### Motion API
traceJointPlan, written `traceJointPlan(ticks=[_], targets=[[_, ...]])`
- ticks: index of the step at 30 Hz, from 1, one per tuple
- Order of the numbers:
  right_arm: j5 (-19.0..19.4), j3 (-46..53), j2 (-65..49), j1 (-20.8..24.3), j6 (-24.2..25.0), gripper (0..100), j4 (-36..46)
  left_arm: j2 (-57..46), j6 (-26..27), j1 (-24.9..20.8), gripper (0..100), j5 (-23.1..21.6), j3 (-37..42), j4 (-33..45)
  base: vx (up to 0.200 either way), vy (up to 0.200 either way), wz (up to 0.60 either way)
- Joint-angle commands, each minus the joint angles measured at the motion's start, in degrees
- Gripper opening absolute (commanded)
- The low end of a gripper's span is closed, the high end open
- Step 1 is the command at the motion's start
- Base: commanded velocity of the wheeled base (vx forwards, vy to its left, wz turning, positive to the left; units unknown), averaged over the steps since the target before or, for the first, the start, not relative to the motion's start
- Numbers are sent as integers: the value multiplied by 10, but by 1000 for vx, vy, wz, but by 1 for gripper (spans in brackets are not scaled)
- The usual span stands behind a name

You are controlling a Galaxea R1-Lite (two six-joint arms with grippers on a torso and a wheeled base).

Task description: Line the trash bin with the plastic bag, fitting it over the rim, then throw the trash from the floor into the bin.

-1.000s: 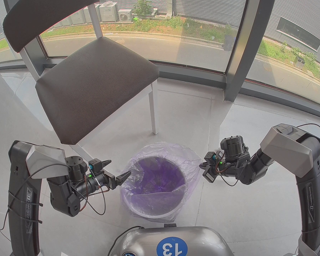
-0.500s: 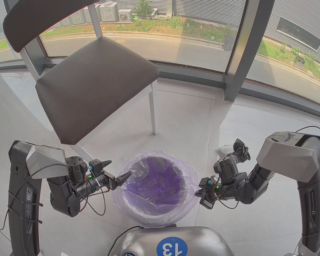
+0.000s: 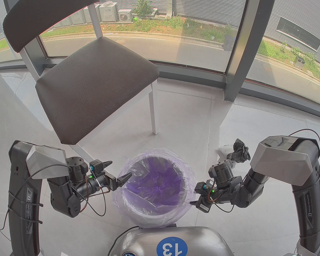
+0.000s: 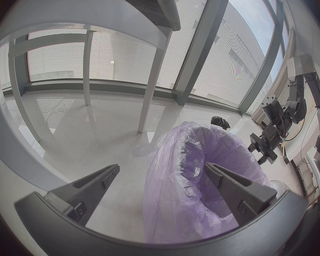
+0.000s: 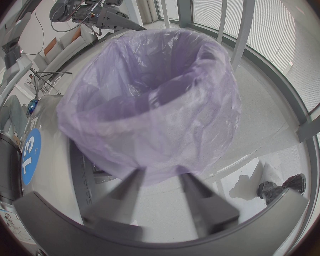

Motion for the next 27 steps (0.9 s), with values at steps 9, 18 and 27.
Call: traceJointPlan(ticks=[9,18,27], targets=[[-1,140,-158,-15,-3,100,0,-11,0,-6,100,0,12,-10,0,0,0],[-6,139,-229,67,12,100,-22,-50,-1,-7,100,-1,31,-10,0,0,0],[-5,68,-90,161,65,100,-168,-63,-1,-8,100,-12,39,-10,0,0,0]])
